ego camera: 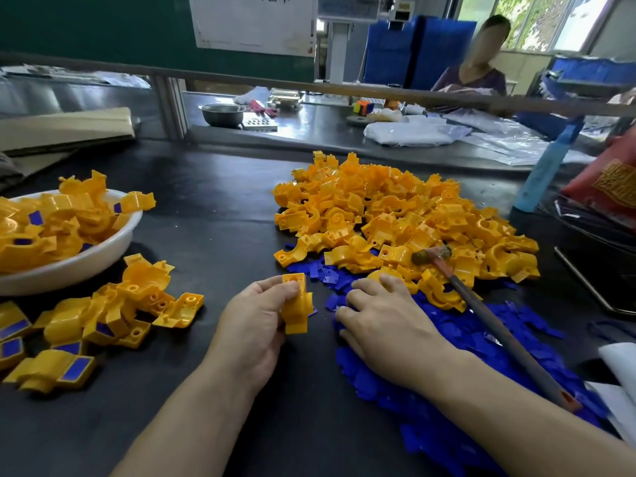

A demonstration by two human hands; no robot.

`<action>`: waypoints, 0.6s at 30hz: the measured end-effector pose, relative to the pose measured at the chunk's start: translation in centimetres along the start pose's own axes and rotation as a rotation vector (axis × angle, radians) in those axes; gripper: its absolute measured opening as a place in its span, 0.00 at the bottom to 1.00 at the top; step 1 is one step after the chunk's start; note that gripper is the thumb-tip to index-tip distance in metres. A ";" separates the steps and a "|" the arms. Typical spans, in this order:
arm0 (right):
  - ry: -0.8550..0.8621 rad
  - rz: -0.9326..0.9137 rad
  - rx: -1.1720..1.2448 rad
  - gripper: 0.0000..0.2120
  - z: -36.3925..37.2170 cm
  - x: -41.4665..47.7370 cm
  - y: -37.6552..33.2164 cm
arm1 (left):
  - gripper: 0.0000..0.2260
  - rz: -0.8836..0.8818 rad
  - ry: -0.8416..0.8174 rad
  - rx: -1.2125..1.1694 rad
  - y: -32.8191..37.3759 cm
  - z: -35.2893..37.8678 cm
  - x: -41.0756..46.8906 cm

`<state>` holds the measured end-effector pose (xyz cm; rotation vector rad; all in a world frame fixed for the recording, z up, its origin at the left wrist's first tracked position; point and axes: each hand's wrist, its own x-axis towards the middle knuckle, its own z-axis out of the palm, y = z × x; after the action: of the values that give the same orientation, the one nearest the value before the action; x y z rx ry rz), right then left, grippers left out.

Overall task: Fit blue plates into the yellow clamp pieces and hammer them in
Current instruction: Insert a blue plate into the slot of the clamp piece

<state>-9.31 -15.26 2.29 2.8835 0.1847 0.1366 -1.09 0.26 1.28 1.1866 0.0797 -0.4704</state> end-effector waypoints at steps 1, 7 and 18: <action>0.034 -0.001 -0.007 0.13 0.0 -0.4 0.1 | 0.07 0.001 -0.027 -0.010 0.1 0.0 -0.2; 0.231 0.138 0.087 0.07 -0.6 -2.7 0.6 | 0.08 0.037 -0.032 0.021 0.5 0.0 -0.5; 0.322 0.516 0.617 0.09 -3.0 -5.2 0.4 | 0.04 0.080 0.095 0.078 0.0 0.5 0.3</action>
<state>-14.76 -15.61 4.86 3.4249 -0.5673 0.7583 -0.90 -0.27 1.38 1.2841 0.0954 -0.3492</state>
